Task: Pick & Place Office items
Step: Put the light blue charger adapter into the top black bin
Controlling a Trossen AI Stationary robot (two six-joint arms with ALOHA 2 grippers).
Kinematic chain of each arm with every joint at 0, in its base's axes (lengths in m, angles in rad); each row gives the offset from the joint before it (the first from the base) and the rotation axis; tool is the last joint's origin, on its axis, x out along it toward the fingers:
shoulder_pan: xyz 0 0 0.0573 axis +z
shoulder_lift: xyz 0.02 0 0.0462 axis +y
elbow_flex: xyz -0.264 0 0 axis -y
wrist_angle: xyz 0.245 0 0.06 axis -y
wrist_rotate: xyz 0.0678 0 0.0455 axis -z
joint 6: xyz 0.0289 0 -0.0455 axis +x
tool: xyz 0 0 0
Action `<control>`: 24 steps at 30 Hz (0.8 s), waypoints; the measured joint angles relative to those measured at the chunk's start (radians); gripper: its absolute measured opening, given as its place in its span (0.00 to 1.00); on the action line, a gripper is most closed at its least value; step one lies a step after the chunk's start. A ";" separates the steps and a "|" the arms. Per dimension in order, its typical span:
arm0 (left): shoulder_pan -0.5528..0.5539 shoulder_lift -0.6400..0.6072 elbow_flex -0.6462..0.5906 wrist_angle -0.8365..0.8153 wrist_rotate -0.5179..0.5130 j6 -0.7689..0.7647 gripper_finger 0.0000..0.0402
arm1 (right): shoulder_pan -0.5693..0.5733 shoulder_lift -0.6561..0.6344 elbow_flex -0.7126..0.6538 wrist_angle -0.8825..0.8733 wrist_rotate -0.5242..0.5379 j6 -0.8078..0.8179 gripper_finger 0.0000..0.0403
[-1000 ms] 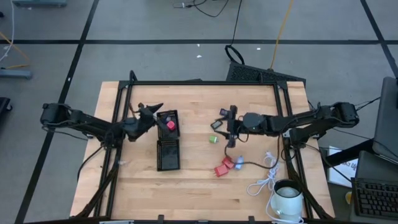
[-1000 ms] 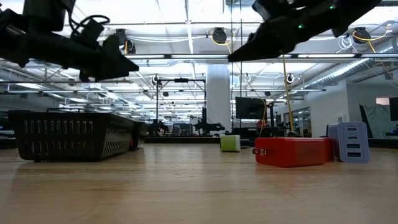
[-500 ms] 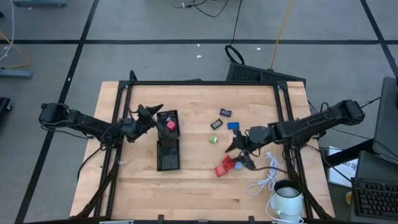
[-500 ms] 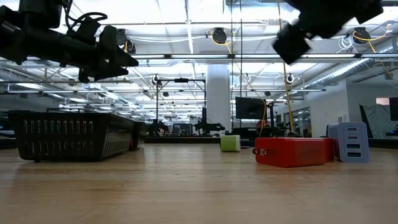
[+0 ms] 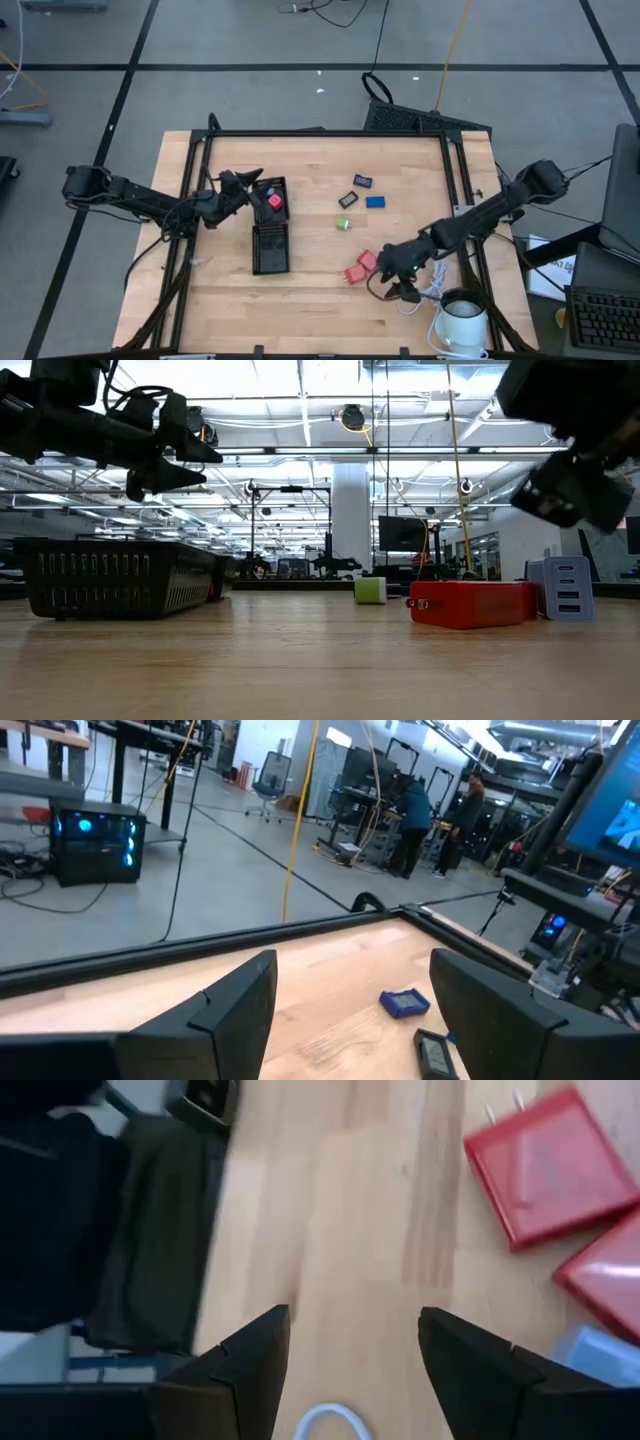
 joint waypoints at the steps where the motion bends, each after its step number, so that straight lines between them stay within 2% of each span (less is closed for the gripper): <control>1: 0.000 0.000 0.000 0.000 0.000 -0.005 0.66 | 0.000 0.011 0.000 -0.009 0.021 0.000 0.52; 18: 0.024 0.000 0.000 0.002 -0.001 -0.014 0.65 | -0.087 0.013 0.000 -0.488 0.551 0.056 0.52; 21: 0.034 0.000 0.000 0.002 -0.001 -0.014 0.64 | -0.115 0.013 0.000 -0.505 0.597 0.093 0.52; 24: 0.042 0.000 0.000 0.002 -0.001 -0.014 0.63 | -0.151 0.012 0.000 -0.482 0.601 0.058 0.52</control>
